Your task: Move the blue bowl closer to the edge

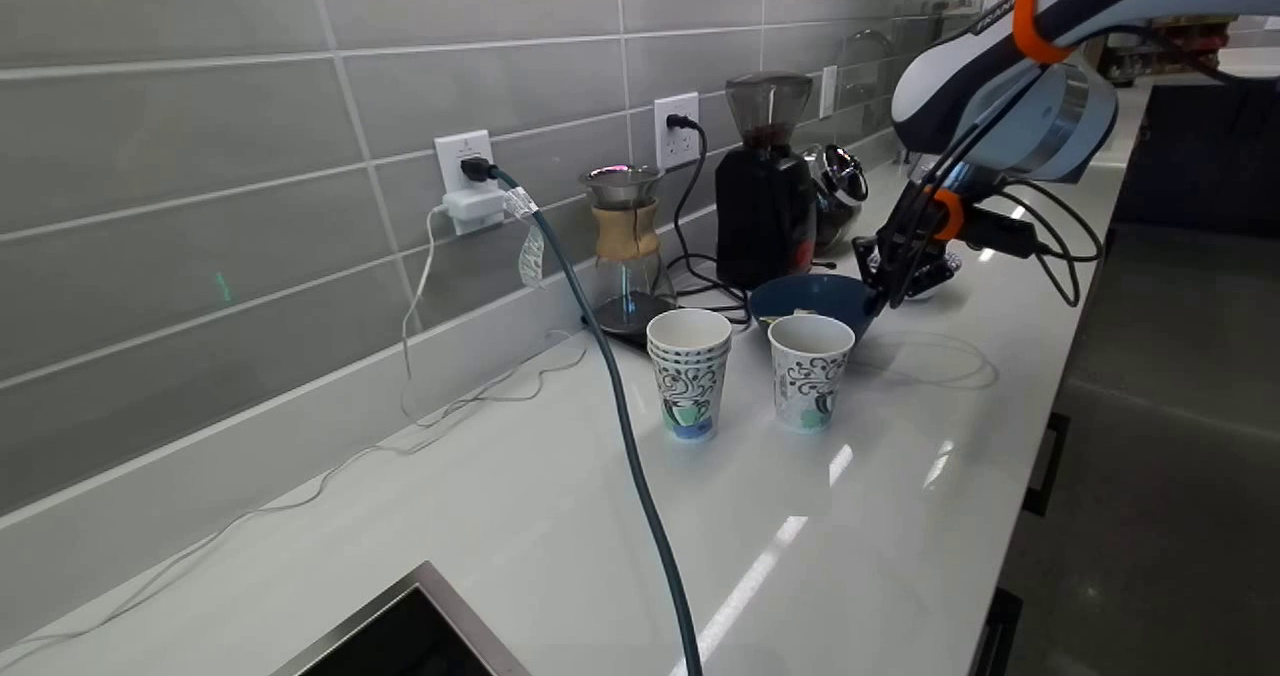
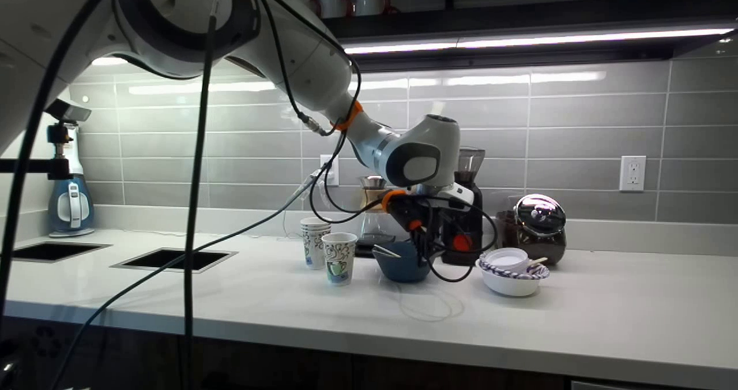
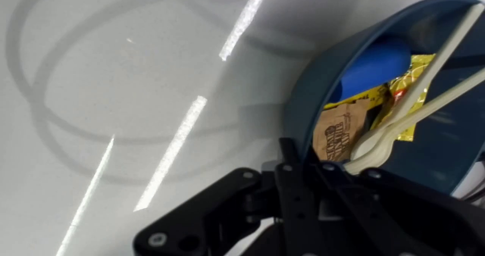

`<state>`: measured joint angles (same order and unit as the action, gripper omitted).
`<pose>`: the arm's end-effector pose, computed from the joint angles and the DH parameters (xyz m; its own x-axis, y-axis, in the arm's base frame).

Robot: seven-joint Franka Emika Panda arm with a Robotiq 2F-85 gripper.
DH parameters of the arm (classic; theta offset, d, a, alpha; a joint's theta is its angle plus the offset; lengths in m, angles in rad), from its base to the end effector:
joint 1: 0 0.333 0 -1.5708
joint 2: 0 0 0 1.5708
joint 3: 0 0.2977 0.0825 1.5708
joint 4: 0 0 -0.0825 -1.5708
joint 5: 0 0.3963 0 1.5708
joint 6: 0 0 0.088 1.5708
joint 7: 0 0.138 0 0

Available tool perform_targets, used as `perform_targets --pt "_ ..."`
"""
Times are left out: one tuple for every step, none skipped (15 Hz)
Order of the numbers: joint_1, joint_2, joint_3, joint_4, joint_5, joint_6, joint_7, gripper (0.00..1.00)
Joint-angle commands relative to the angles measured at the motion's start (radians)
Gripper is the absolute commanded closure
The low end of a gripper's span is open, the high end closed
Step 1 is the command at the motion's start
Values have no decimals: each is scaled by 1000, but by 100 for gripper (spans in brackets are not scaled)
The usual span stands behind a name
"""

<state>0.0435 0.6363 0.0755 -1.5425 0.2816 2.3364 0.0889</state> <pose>0.7198 0.0901 0.2451 0.9781 -0.1812 0.1025 -0.1462 -0.9484 -0.2814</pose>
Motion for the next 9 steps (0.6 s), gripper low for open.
perform_targets --pt "-23 -68 -17 -62 -39 -40 -23 99" --pt "-38 -85 -19 -82 -38 -45 -47 99" --pt "-59 -101 -14 -102 -28 -61 -82 99" --pt "-79 -121 -11 -129 -23 -74 -121 99" --pt "-94 -136 -12 -152 -20 -73 -150 99" --pt "-111 -152 -11 -176 -16 -79 -186 99" --pt "-126 -166 -13 -197 -16 -80 -217 99" --pt "-147 -182 -9 -215 -4 -85 -256 99" --pt "-161 -192 -7 -232 3 -79 -288 99"
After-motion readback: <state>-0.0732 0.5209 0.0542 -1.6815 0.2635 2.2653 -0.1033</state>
